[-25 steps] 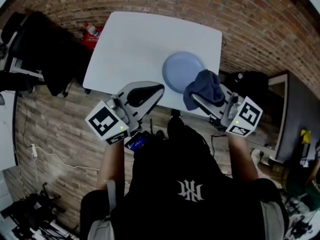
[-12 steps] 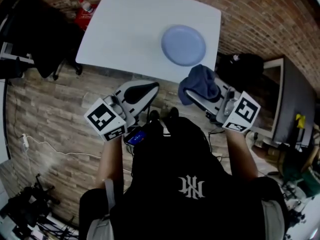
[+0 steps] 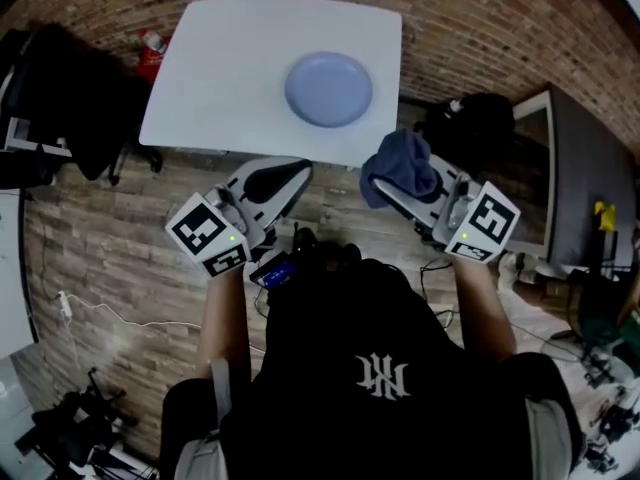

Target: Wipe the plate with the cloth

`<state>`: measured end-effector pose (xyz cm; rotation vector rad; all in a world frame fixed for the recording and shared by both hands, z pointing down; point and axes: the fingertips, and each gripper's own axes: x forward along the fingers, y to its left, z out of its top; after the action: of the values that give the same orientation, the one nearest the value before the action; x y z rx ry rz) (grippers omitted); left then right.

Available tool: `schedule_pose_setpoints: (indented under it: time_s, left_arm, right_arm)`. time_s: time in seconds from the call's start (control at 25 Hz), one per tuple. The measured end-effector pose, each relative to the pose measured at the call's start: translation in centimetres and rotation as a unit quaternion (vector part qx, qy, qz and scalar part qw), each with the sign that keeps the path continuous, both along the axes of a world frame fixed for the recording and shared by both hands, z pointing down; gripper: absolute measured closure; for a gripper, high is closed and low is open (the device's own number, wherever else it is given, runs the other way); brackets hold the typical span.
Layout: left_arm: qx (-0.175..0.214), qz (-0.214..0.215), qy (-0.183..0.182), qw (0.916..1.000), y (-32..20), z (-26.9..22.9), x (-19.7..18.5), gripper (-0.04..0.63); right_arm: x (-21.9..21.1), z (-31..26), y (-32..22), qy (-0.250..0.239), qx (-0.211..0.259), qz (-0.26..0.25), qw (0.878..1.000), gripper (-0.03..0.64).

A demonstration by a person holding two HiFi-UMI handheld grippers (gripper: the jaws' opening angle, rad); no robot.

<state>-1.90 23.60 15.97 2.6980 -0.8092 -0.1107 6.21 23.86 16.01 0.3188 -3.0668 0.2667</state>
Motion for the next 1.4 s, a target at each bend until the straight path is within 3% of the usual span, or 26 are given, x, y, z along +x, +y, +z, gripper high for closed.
schedule_pose_setpoints:
  time_s: [0.16, 0.4, 0.52, 0.8, 1.4]
  left_arm:
    - [-0.01, -0.012, 0.01, 0.9998, 1.5, -1.2, 3.0, 0.594]
    - [-0.034, -0.03, -0.016, 0.9988, 3.7, -0.2, 6.2, 0.592]
    - [-0.051, -0.042, -0.011, 0.9978, 4.5, 1.2, 7.3, 0.594]
    - [-0.051, -0.008, -0.021, 0.9985, 6.4, 1.5, 9.6, 0.594]
    - [-0.028, -0.002, 0.004, 0.9996, 9.0, 0.5, 6.7, 0.593]
  right_arm:
    - [4.3, -0.2, 0.7, -0.025, -0.004, 0.025, 0.999, 0.545]
    - [7.9, 0.4, 3.3, -0.041, 0.007, 0.007, 0.999, 0.545]
    - [9.1, 1.3, 4.2, -0.034, 0.009, 0.011, 0.999, 0.545]
    - [9.7, 1.6, 6.4, -0.035, -0.001, -0.009, 0.999, 0.545]
    - [6.0, 1.0, 9.2, -0.004, 0.006, -0.044, 0.999, 0.545]
